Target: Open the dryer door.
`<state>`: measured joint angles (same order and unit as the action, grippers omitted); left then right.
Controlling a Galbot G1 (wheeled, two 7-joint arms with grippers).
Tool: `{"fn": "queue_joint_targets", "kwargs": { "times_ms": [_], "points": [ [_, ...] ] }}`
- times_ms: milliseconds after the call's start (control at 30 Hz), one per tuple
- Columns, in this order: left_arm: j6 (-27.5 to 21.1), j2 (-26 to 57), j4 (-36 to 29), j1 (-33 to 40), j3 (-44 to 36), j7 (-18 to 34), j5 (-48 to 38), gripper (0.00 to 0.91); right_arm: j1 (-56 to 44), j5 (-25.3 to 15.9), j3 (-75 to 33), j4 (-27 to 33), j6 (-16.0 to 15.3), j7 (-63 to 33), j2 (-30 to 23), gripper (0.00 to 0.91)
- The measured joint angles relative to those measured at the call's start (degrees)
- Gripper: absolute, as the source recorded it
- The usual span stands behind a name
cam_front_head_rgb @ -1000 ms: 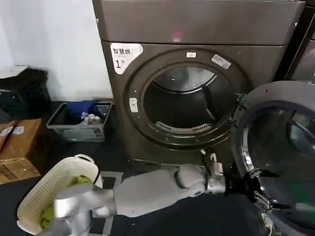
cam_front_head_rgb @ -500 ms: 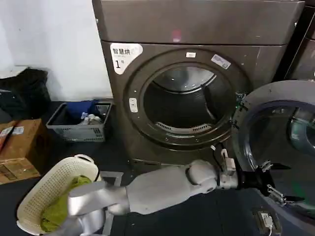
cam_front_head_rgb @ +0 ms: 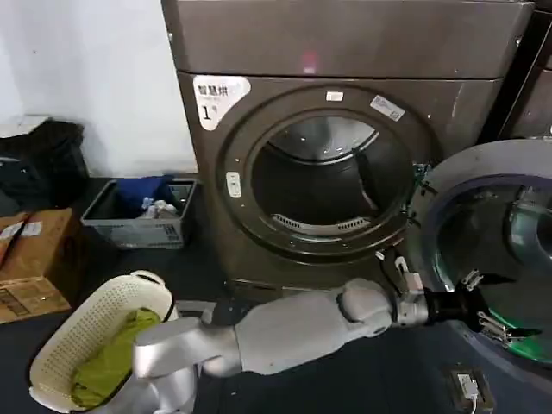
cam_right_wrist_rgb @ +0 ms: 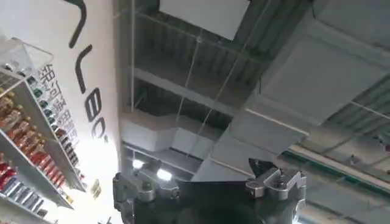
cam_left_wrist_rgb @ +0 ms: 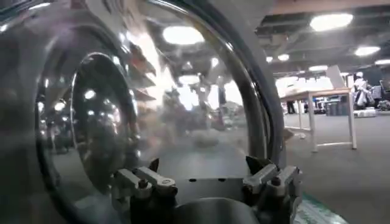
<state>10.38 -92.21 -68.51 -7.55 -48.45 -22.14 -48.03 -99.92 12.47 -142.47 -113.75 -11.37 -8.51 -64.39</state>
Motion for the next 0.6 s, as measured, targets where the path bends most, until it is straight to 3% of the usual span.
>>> {"fn": "queue_joint_targets", "kwargs": {
  "times_ms": [600],
  "points": [
    [2.8, 0.0, 3.6, -0.1, -0.1, 2.2, 1.6, 0.907, -0.5, 0.2, -1.0, 0.3, 0.5, -0.1, 0.3, 0.907]
  ]
}}
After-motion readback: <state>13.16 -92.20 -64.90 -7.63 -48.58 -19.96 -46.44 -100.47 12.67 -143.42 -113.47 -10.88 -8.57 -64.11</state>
